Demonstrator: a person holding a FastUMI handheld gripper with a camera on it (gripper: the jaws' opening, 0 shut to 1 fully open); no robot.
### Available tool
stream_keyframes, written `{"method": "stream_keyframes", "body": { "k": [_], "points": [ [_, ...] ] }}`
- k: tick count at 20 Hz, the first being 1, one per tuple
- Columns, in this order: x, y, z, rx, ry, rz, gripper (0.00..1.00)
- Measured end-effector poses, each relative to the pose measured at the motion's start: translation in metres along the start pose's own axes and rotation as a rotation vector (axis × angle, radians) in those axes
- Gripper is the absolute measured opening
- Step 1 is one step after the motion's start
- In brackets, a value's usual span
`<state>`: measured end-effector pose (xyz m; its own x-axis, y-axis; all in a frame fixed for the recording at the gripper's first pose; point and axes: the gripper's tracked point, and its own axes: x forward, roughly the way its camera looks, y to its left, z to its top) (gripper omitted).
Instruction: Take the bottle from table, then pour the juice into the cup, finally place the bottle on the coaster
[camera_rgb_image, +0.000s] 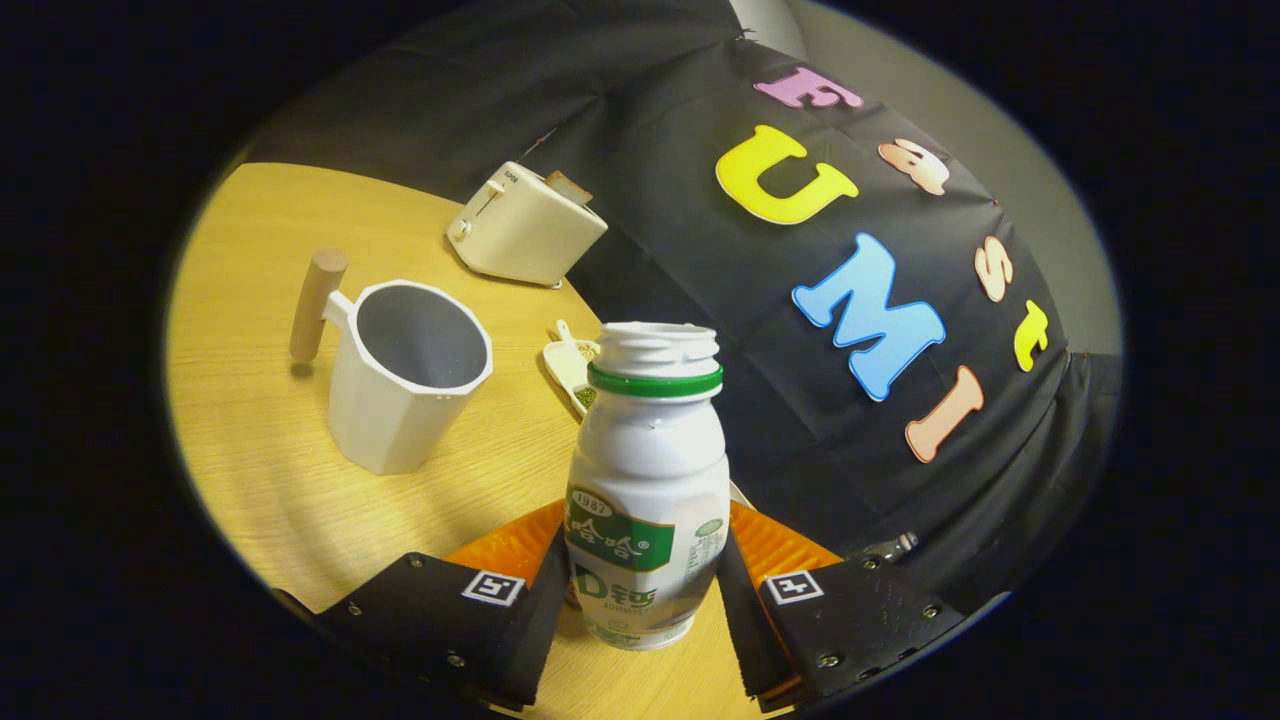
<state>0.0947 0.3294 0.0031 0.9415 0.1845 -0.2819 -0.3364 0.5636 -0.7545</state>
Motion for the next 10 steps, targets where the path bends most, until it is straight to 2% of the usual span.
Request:
{"method": "stream_keyframes", "body": {
  "k": [10],
  "points": [
    [0.002,0.007,0.014,-0.265,0.028,0.014,0.73]
  ]
}}
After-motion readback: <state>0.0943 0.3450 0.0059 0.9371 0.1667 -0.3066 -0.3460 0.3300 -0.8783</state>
